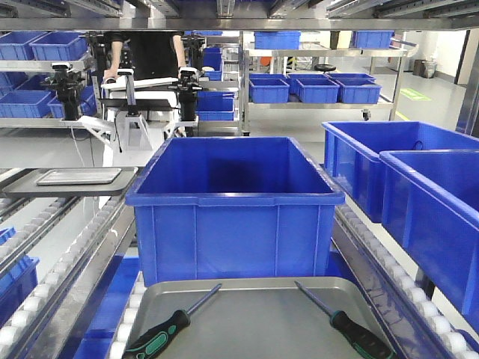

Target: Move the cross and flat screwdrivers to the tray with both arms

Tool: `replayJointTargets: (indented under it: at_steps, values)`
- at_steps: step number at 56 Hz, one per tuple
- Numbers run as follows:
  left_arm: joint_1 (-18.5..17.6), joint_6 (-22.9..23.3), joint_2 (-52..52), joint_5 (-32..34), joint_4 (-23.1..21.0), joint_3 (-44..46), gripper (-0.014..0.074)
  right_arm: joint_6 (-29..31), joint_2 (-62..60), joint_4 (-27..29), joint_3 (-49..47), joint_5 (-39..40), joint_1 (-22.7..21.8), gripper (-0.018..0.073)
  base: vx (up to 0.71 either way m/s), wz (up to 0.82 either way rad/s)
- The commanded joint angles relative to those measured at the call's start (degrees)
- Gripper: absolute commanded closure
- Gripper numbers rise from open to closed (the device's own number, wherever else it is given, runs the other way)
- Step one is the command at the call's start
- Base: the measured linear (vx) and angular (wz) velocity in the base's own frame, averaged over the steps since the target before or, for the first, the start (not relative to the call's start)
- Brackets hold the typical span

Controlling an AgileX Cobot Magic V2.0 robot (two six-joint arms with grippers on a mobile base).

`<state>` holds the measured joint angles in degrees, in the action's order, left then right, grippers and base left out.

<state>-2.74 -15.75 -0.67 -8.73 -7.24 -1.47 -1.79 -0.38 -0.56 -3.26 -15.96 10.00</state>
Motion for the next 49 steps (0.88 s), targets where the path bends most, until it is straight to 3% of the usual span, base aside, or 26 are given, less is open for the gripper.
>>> replayJointTargets:
  at_steps: [1,9,49]
  values:
    - [-0.11,0.5,-0.77,4.53,-0.14,1.39,0.0594,-1.57,-0.19,-0.65,3.29,7.97,-2.97,0.0567,0.0,0.0]
    - [-0.11,0.5,-0.71,4.53,-0.14,1.39,0.0594,-2.93,-0.59,-1.09,5.41,8.56,-5.8,0.0567,0.0,0.0]
    - [-0.11,0.5,-0.71,4.53,-0.14,1.39,0.0594,-3.24,-0.59,-1.11,5.41,8.75,-5.8,0.0567,0.0,0.0]
